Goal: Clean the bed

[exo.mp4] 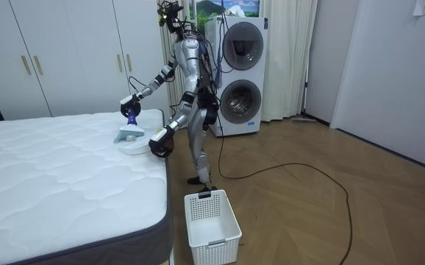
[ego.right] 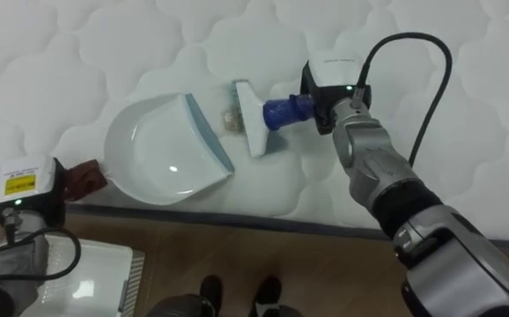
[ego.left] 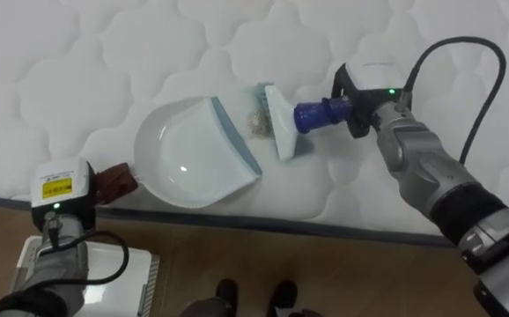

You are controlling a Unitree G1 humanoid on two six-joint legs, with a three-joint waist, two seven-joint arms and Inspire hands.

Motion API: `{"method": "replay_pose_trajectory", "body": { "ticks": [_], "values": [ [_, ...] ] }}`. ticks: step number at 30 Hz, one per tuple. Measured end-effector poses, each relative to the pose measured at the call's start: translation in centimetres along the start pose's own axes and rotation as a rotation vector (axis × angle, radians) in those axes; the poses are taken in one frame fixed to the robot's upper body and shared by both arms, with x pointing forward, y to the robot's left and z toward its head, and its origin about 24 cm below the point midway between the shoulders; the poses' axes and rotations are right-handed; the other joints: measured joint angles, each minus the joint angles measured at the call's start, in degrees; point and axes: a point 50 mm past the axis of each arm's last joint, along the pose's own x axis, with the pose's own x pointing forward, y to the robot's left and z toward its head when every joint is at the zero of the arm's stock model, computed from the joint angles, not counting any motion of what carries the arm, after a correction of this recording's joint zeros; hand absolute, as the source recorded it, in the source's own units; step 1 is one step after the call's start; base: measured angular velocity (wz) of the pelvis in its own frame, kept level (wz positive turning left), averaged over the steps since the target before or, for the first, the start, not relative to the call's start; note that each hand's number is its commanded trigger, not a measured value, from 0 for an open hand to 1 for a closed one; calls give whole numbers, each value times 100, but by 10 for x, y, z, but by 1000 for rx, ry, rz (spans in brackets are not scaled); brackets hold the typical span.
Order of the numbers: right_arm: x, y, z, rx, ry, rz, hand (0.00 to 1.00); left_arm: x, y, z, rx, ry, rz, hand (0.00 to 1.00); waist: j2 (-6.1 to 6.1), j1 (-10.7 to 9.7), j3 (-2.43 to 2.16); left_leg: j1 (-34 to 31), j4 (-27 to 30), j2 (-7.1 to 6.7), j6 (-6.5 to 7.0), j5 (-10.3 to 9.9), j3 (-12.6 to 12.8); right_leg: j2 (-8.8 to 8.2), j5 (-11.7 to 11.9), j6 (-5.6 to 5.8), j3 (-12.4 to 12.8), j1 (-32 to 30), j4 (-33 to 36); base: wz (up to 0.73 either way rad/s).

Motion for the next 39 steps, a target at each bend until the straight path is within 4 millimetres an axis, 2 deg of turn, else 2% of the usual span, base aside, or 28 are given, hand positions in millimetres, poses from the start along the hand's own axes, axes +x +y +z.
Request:
{"method": "replay_pose_trajectory", "body": {
  "ticks": [4, 19, 36, 39],
  "values": [
    [0, -2, 3, 4, -13, 9, 100, 0, 0, 0, 16, -8, 3, 100, 63, -4, -40, 7, -5, -4, 1, 1, 11, -5, 0, 0, -3, 0, -1, 0],
    [0, -4, 16, 24, -84, 31, 100, -1, -1, 1, 15, -7, 0, 100, 71, -14, -44, 21, -21, -14, 8, 12, 19, -14, -1, 1, 3, 6, -5, 0],
    [-3, 5, 50, 285, -218, 162, 100, -10, -13, 1, 9, -17, -46, 100, 89, 0, -53, 177, -97, -18, 9, 13, 33, -22, -2, 2, -13, 119, -20, 0],
    [-4, 6, 53, 292, -241, 171, 100, -12, -16, 4, 1, -22, -56, 100, 142, -2, -84, 178, -97, -28, 14, 15, 25, -33, -6, 9, -14, 124, -12, 0]
  ]
}}
